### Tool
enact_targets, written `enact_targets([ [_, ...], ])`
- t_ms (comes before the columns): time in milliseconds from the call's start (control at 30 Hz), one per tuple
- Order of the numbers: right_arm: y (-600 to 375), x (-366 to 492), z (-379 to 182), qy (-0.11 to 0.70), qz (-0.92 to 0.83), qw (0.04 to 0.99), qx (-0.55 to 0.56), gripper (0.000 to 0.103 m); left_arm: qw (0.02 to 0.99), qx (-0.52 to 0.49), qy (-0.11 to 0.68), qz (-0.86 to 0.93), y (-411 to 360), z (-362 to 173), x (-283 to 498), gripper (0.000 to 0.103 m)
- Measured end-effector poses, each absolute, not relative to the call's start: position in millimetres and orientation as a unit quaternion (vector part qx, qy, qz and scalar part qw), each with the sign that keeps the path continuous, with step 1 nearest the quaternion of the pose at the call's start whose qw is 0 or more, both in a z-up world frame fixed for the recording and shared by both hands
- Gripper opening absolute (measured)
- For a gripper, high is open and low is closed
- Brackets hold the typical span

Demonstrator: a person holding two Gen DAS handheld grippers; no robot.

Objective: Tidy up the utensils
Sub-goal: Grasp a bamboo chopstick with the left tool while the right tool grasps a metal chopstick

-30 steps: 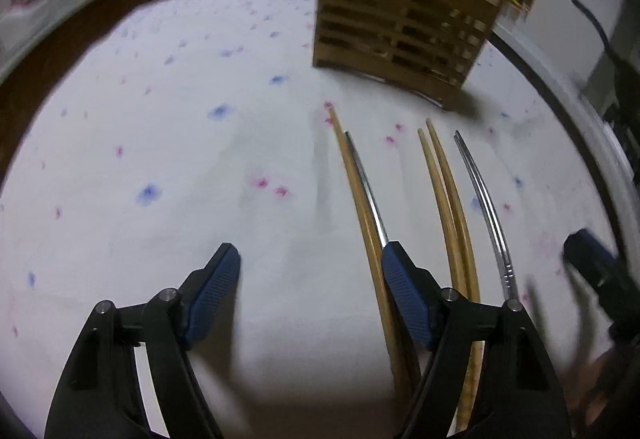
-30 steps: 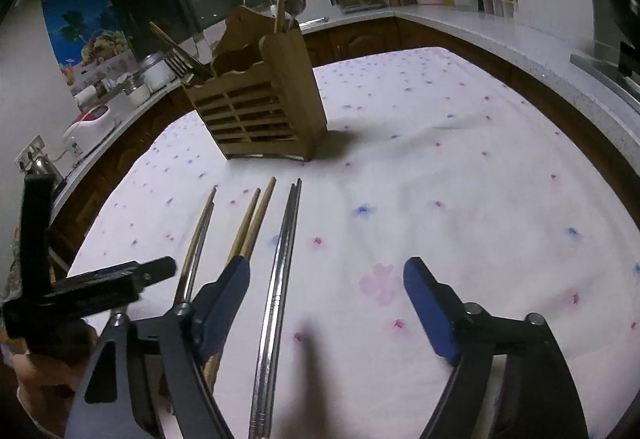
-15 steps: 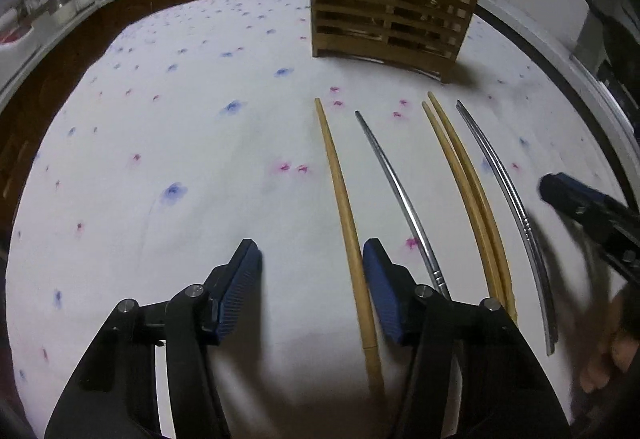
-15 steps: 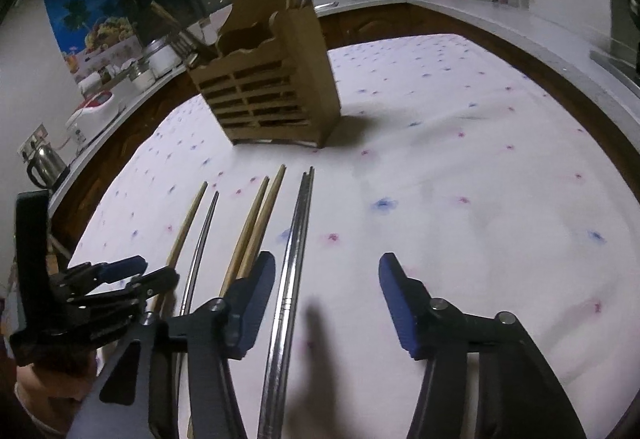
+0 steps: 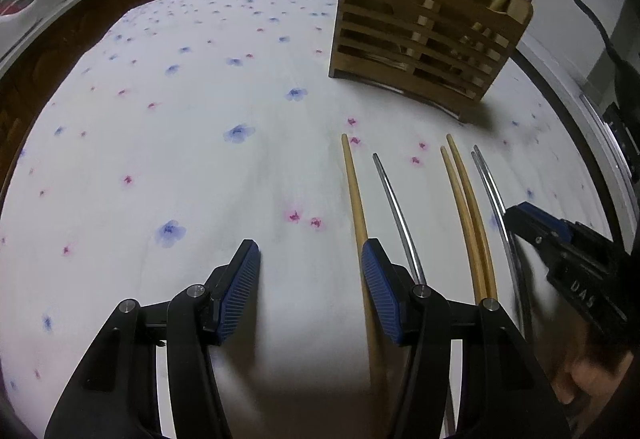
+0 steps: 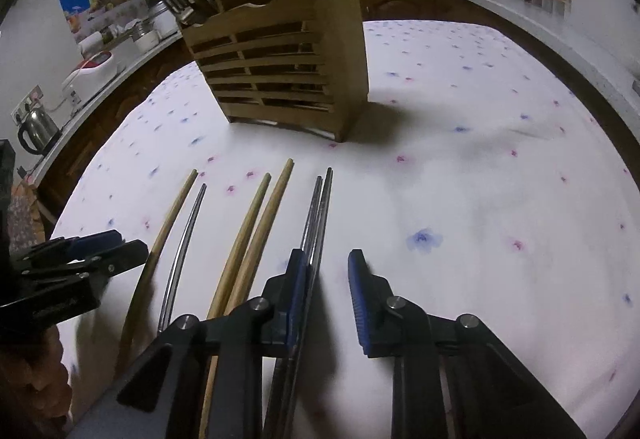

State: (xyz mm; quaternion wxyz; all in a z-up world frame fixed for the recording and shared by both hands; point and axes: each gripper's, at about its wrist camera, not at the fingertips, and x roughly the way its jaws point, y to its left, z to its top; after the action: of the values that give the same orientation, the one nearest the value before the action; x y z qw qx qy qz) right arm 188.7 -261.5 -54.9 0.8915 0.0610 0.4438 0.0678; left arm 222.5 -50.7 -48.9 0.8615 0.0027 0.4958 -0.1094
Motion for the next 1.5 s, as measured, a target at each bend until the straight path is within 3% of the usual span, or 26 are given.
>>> enact_targets([
  [300,-245.6,210.2,-56.6,0.441,0.061,0.895,0.010,0.018,0.861,0.016,0.496,-0.109,-60.6,-51.3,244.3,0.054],
  [533,-279.9,211.0,-53.0,0.442,0.083,0.885,0.117,0.015,0.860,0.019,0.497,-0.114,-63.7,-51.8,258.4,0.054],
  [800,-269.1,210.2,-55.1,0.443,0.073,0.891,0.064,0.013,0.864,0.037,0.489,-0.114,-69.1,-52.5,256.7,0.054],
  [900,-278.1,207.3,-57.5,0.443,0.070,0.891,0.072,0.006,0.865,0.043,0.487,-0.113,-70.3,-52.6,257.5,0.054],
  [1100,-270.1,225.8,-57.4,0.448,0.055,0.890,0.058,0.007,0.866,0.058,0.485,-0.109,-80.1,-52.9,265.9,0.054],
  [1200,-268.2,237.9,-58.3,0.446,0.055,0.891,0.058,0.007,0.867,0.064,0.481,-0.114,-84.0,-52.1,270.1,0.044],
  [1333,-272.0,245.3,-59.7,0.445,0.067,0.890,0.075,0.008,0.868,0.076,0.474,-0.125,-92.6,-50.8,268.8,0.011],
  [1500,-274.7,240.5,-57.8,0.445,0.071,0.888,0.093,0.005,0.868,0.059,0.475,-0.133,-85.5,-46.0,263.7,0.005],
])
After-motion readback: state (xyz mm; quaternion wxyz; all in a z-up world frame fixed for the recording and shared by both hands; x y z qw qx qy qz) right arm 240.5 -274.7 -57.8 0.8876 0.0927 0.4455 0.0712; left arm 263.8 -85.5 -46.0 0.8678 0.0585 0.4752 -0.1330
